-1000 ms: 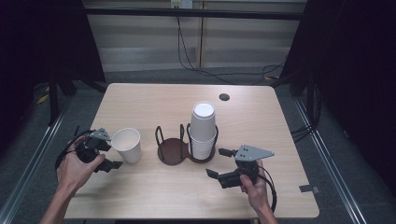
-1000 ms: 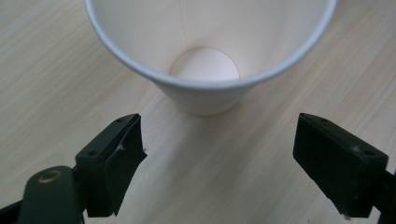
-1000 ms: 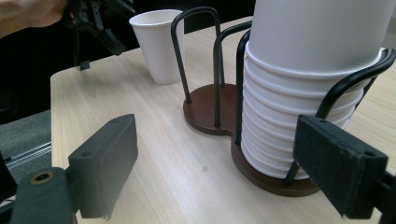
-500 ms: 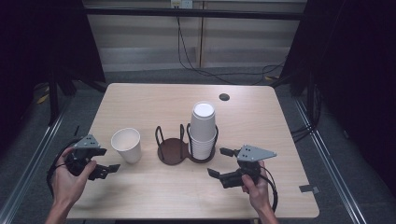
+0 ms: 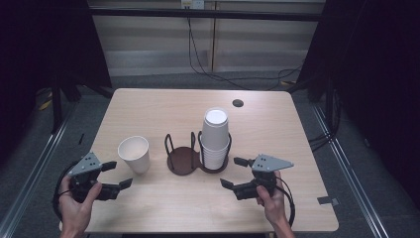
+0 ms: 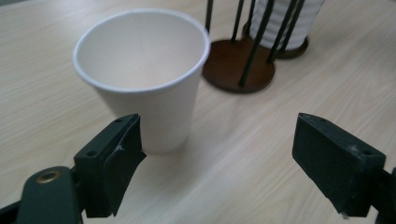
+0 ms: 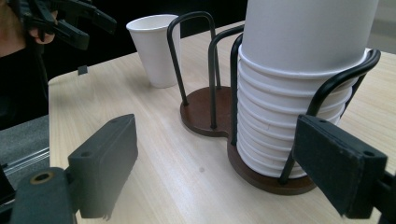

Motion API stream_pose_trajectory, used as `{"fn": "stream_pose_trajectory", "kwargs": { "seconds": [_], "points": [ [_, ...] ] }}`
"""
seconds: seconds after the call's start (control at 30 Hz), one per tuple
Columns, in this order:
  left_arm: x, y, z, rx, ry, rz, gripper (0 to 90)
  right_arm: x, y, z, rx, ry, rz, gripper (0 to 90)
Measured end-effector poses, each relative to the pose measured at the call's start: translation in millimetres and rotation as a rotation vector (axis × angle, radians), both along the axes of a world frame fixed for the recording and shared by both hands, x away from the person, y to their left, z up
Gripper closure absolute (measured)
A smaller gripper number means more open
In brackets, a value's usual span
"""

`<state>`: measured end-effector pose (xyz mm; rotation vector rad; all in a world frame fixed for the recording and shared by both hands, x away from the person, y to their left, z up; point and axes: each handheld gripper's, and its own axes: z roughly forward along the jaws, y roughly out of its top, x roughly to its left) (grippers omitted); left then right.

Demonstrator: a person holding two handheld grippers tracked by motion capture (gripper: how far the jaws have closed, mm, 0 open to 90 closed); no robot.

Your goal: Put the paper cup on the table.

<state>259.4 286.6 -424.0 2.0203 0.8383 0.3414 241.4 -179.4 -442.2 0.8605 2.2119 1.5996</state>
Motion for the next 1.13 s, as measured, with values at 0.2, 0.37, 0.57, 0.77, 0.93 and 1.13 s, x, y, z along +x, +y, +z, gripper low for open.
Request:
{"fn": "stream_pose_trajectory", "kwargs": {
  "seconds": [0.2, 0.37, 0.57, 0.77, 0.93, 1.13],
  "points": [
    [-5.5, -16.4, -10.9, -0.07, -0.031, 0.014, 16.2, -2.4, -0.1, -2.0, 0.003, 0.002, -0.005, 14.1],
    [-7.3, -38.0, -19.1, -0.101, -0.07, -0.003, 16.2, -2.6, 1.5, -3.5, 0.011, 0.004, -0.008, 14.1],
    [-6.8, -58.6, -28.5, -0.199, -0.074, -0.021, 16.2, -5.8, 2.5, -7.9, 0.011, 0.012, -0.012, 14.1],
    [-11.8, -76.5, -38.8, -0.234, -0.168, -0.021, 15.9, -13.5, -0.6, -16.4, -0.006, 0.03, -0.024, 14.1],
    [-13.2, -85.3, -53.1, -0.241, -0.187, -0.036, 15.9, -14.5, -1.8, -24.0, 0.01, 0.043, -0.043, 14.2],
    [-16.8, -94.2, -64.2, -0.238, -0.213, -0.063, 15.8, -12.5, -1.0, -36.4, -0.021, 0.055, -0.098, 14.2]
  ]
}}
